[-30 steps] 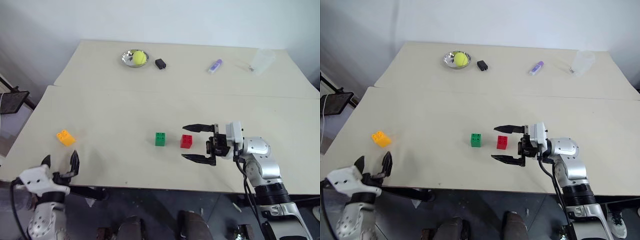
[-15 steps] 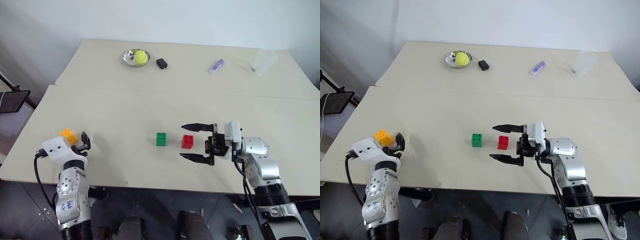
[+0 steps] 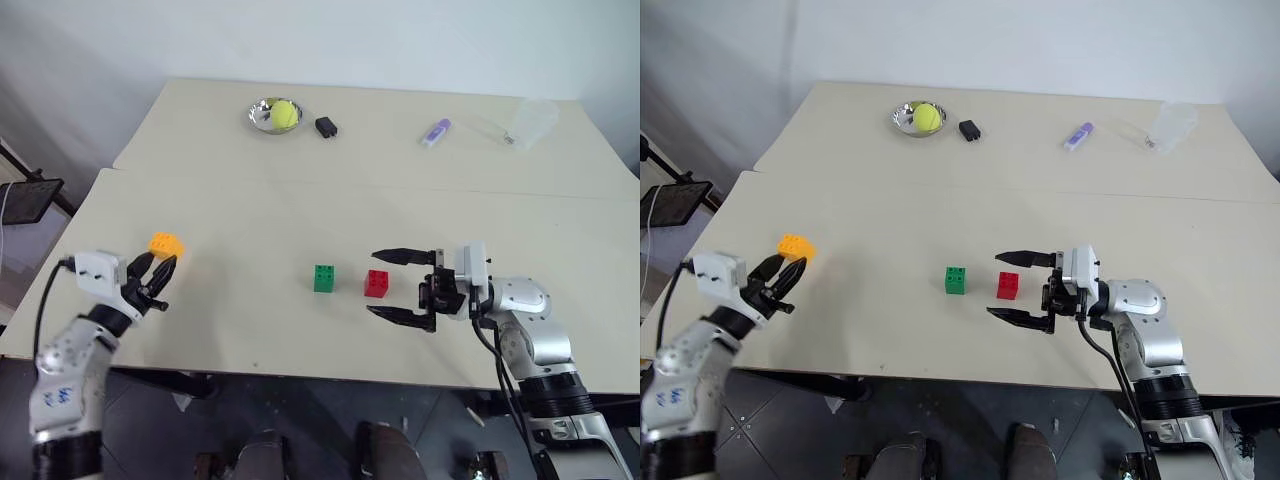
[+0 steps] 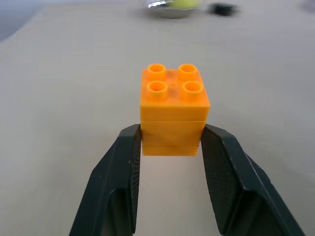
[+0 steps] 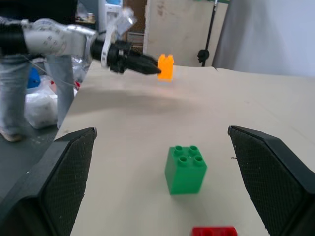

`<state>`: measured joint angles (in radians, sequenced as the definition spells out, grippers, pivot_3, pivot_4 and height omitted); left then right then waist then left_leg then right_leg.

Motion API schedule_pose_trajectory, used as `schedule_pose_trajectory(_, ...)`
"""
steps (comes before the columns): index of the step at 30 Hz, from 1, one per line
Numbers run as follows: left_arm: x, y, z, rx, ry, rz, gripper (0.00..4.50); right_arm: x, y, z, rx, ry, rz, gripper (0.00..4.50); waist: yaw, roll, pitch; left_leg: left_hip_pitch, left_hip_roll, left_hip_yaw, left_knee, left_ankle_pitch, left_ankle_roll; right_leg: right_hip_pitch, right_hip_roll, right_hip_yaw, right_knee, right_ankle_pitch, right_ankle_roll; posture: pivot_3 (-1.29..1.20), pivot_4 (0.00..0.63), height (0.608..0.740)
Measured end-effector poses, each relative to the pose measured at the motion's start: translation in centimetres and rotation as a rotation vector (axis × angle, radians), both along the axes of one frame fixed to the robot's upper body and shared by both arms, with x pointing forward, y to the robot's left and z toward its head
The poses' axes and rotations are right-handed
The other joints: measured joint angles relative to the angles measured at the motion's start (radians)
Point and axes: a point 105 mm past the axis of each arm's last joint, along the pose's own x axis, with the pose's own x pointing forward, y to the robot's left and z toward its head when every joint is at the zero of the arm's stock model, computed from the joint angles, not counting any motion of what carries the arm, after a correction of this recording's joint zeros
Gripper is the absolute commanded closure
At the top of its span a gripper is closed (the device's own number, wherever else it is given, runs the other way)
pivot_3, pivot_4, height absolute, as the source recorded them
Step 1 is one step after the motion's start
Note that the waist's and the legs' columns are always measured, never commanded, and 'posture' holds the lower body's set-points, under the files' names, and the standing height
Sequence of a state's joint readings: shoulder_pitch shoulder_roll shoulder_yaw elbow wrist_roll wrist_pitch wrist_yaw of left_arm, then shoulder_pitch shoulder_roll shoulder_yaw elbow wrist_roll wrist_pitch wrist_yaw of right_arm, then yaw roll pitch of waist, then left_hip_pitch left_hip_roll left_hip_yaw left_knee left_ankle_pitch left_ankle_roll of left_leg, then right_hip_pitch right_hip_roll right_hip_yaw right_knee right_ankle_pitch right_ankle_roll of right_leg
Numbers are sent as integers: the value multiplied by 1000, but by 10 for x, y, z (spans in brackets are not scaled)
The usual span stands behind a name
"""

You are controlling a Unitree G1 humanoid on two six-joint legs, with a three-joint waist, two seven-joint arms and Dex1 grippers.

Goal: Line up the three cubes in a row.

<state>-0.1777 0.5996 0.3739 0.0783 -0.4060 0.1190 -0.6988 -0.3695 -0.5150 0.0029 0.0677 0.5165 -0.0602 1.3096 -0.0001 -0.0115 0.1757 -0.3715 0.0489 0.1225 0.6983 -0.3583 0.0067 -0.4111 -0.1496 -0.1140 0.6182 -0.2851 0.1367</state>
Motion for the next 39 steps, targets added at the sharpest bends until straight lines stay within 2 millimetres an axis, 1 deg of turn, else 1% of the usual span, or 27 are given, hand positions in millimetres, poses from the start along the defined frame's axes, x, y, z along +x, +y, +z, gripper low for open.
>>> schedule_pose_trajectory(1,2,-12,3,54,2,-127,3048,0,-2,-1,-2,2,-11,0,2,0,0,-1,0,1,0,0,0,0,0,-2,1,0,0,0,150,740)
schedule_pose_trajectory(2,3,-29,4,138,14,-296,3048,0,-5,0,-5,0,-25,0,2,0,0,-1,0,6,0,0,0,0,0,-4,1,0,0,0,150,740)
schedule_pose_trajectory(3,4,-42,1,230,35,-432,3048,0,-7,-1,-12,1,-36,0,5,1,0,-1,0,7,0,0,-1,0,0,-5,1,0,0,0,150,740)
schedule_pose_trajectory(4,4,-50,-3,310,62,-537,3048,-1,-8,0,-13,-3,-42,0,1,1,0,-1,0,8,-1,0,-1,-1,1,-6,0,0,0,0,150,740)
schedule_pose_trajectory(5,11,-58,-10,351,94,-634,3048,-3,-13,-1,-18,-1,-64,0,2,3,-1,-1,0,9,-1,0,-1,0,1,-6,0,0,0,0,150,740)
schedule_pose_trajectory(8,22,-74,-22,373,150,-793,3048,-8,-22,-6,-29,17,-107,0,-5,3,0,-1,0,11,-2,0,-1,-2,1,-6,0,0,0,0,150,740)
schedule_pose_trajectory(10,25,-81,-28,387,162,-855,3048,-11,-27,-7,-35,19,-135,0,-13,2,1,-1,0,13,-4,0,-1,-3,1,-7,-1,0,0,0,150,740)
schedule_pose_trajectory(13,31,-84,-28,421,168,-893,3048,-17,-33,-7,-35,23,-177,0,-19,1,1,-1,0,12,-5,0,-1,-3,1,-7,-2,0,1,0,150,740)
schedule_pose_trajectory(16,36,-84,-29,449,168,-891,3048,-26,-35,-10,-39,34,-203,0,-20,1,1,-1,0,12,-4,0,-1,-2,1,-7,-2,0,1,0,150,740)
schedule_pose_trajectory(22,37,-81,-31,458,160,-881,3048,-28,-35,-6,-37,24,-222,0,-26,1,1,1,1,12,-1,0,0,0,0,-6,0,1,1,0,150,740)
schedule_pose_trajectory(24,37,-81,-31,457,163,-880,2317,-28,-35,-6,-35,27,-220,0,-26,1,1,1,1,12,0,0,0,0,0,-6,0,1,1,0,150,740)
schedule_pose_trajectory(27,37,-75,-30,440,193,-861,1399,-28,-36,-6,-51,38,-203,0,-27,1,1,0,1,12,0,0,0,-1,0,-6,1,1,1,0,150,740)
schedule_pose_trajectory(28,37,-72,-25,441,177,-851,1082,-27,-36,-4,-62,37,-193,0,-27,0,2,0,1,12,0,0,0,-2,0,-6,1,1,1,0,150,740)
schedule_pose_trajectory(30,36,-65,-8,450,113,-825,505,-24,-41,2,-105,34,-173,0,-28,0,2,-1,1,12,0,0,1,-2,0,-5,1,1,1,0,150,740)
schedule_pose_trajectory(33,26,-47,15,477,74,-784,505,-19,-47,17,-197,33,-127,0,-32,1,2,0,2,12,-1,0,1,-2,0,-5,1,1,1,0,150,740)
schedule_pose_trajectory(35,13,-35,23,483,106,-766,505,-11,-53,32,-281,41,-109,0,-34,2,3,0,2,11,-1,0,1,-3,0,-4,2,1,1,0,150,740)
schedule_pose_trajectory(37,3,-28,24,514,129,-756,505,-8,-57,39,-340,41,-88,0,-30,2,3,0,2,12,-1,-1,0,-3,1,-5,2,0,0,0,150,740)
schedule_pose_trajectory(39,-3,-27,20,528,144,-754,505,-6,-58,37,-360,59,-74,0,-22,2,3,0,2,11,0,-1,0,-2,0,-6,2,0,0,0,150,740)
